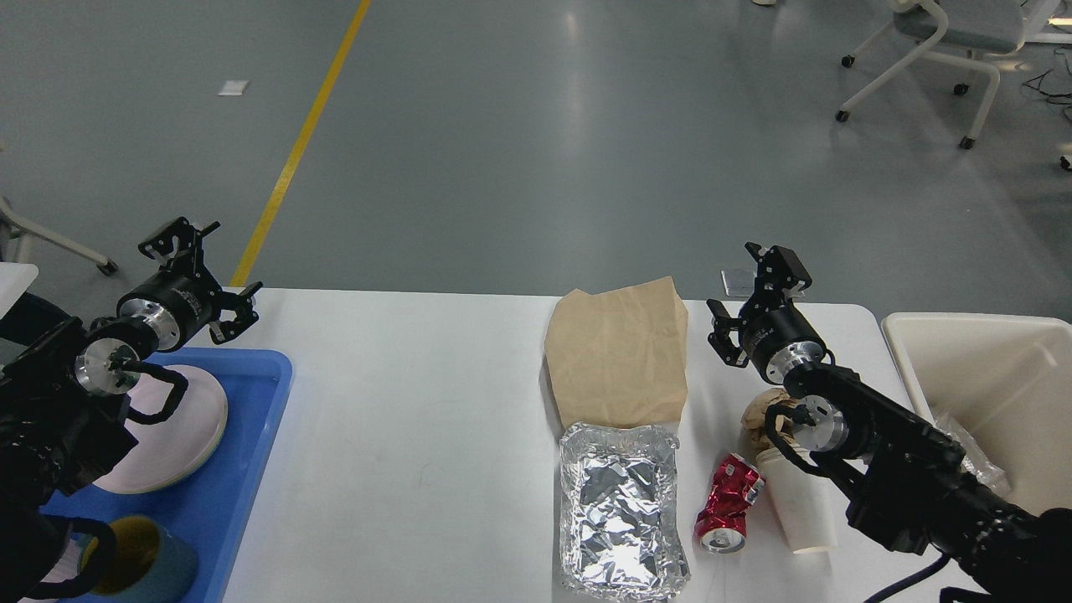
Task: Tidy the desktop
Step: 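Open the left gripper and raise it away from the plates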
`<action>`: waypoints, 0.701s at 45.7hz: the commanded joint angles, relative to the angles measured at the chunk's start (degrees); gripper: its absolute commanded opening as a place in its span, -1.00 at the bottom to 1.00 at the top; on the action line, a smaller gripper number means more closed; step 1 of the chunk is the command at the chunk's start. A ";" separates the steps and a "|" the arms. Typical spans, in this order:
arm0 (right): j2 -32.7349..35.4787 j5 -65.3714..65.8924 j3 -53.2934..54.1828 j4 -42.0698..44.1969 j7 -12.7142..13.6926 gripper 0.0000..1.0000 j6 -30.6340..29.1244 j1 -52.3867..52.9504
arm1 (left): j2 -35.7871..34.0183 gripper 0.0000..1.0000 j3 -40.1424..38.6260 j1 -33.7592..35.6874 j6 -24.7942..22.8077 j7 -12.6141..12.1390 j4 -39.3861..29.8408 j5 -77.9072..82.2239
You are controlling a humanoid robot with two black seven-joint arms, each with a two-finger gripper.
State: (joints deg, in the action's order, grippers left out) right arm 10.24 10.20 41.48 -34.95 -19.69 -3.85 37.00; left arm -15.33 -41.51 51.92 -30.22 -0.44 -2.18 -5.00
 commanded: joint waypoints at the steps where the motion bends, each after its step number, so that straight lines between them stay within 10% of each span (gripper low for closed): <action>1: 0.05 0.00 0.00 0.06 0.00 1.00 0.07 0.00 | 0.30 0.92 -6.39 2.39 0.24 0.26 -0.02 -0.62; 8: 0.05 0.00 0.00 -0.03 0.00 1.00 0.07 0.00 | 0.48 0.92 -9.91 3.10 0.33 3.07 -0.02 -4.49; 20: -0.04 0.00 0.00 0.06 0.00 1.00 -0.01 0.00 | 2.41 0.92 -9.91 4.77 5.07 15.73 -0.02 -4.76; 32: 0.05 0.00 0.00 -0.03 0.00 1.00 -0.01 0.00 | 4.61 0.92 -8.94 5.12 7.28 16.79 -0.11 -4.58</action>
State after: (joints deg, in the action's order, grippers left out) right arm 10.20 10.20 41.48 -34.96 -19.69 -3.85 37.00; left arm -11.02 -50.93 56.77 -22.80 16.31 -2.20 -9.70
